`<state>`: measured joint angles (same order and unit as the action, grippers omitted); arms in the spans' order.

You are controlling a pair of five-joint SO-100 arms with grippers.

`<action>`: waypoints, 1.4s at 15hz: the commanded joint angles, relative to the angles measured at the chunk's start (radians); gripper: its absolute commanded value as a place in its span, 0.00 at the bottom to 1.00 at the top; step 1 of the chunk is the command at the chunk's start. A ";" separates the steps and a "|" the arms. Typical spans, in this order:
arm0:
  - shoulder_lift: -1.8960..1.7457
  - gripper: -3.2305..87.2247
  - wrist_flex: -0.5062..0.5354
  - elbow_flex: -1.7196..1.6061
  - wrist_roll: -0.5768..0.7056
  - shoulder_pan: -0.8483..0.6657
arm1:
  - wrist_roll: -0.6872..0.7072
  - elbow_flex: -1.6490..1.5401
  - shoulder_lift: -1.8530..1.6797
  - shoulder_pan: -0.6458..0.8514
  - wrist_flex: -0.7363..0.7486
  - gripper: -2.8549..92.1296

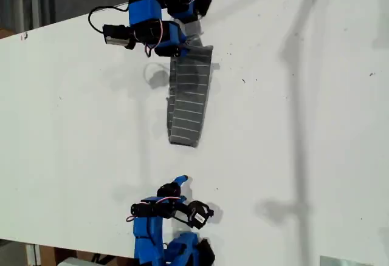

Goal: Grasp corners of a square towel and fold twice.

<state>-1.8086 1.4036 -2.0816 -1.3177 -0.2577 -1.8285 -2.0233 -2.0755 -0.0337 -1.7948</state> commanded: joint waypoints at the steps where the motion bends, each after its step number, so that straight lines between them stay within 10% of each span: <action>1: -0.133 0.34 -0.132 -0.210 -0.035 -0.057 | 0.003 0.020 -0.029 -0.011 0.020 0.03; 8: -0.523 0.34 -0.244 -0.584 -0.074 -0.110 | 0.227 0.235 0.225 0.048 0.034 0.03; 15: -0.540 0.34 -0.276 -0.609 -0.072 -0.103 | -0.083 -0.242 -0.055 0.026 0.345 0.03; 18: -0.543 0.34 -0.310 -0.614 -0.049 -0.109 | -0.155 -0.337 -0.232 0.040 0.247 0.03; 21: -0.543 0.34 -0.347 -0.643 -0.037 -0.109 | -0.212 -0.419 -0.376 0.009 0.230 0.24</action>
<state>-2.3378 1.0784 -2.7259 -1.3622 -0.3574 -2.0141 -2.4421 -2.4037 -0.0031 -1.5616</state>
